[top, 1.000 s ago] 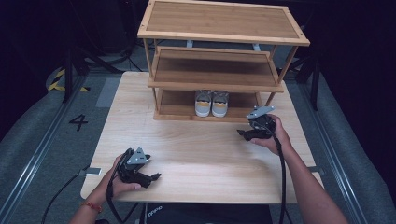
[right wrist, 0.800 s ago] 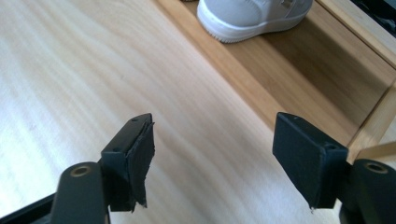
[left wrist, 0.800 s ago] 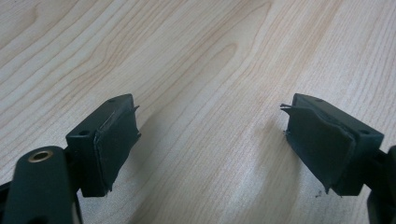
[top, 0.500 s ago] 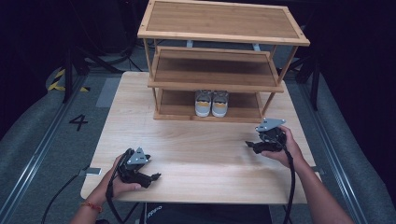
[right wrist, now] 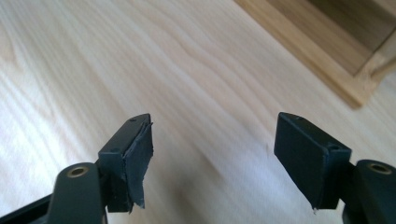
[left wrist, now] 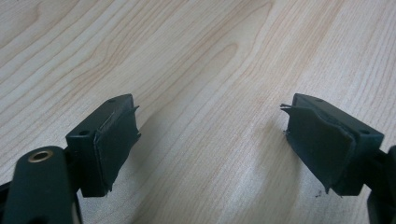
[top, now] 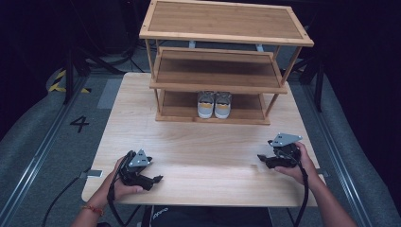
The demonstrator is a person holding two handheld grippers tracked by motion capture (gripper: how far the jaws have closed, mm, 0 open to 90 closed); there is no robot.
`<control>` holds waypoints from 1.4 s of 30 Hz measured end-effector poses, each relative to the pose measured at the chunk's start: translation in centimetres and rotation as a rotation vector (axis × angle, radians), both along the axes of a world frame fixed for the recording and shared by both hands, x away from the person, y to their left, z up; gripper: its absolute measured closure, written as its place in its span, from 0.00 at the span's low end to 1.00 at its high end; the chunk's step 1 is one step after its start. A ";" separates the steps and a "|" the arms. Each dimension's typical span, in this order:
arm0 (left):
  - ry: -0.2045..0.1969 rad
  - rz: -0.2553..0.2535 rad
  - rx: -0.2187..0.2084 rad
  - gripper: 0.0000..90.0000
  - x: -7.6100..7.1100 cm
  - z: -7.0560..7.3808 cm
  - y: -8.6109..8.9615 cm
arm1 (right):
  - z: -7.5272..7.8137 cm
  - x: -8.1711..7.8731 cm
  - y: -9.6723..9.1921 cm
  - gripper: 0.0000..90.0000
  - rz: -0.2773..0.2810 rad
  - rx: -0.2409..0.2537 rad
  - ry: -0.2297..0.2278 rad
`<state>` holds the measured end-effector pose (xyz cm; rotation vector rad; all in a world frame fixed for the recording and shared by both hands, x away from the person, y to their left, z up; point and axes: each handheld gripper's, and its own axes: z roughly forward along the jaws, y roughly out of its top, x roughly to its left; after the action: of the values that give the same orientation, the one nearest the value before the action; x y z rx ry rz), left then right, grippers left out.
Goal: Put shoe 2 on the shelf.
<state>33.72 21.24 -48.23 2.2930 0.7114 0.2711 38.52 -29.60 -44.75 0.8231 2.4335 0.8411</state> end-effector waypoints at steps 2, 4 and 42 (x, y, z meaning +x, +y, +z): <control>0.000 0.000 0.000 0.19 0.0 0.0 0.0 | -0.2 -0.5 -0.5 0.32 -0.008 0.008 0.008; 0.000 0.000 0.000 0.19 0.0 0.0 0.0 | -0.4 -1.1 -1.3 0.32 -0.012 0.018 0.003; 0.003 0.016 0.000 0.19 -0.1 0.0 0.0 | -4.0 -5.4 -10.9 0.23 -0.234 0.226 0.066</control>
<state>33.62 21.20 -48.24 2.2888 0.7316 0.2750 33.10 -40.54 -48.74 1.2100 2.2657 1.0217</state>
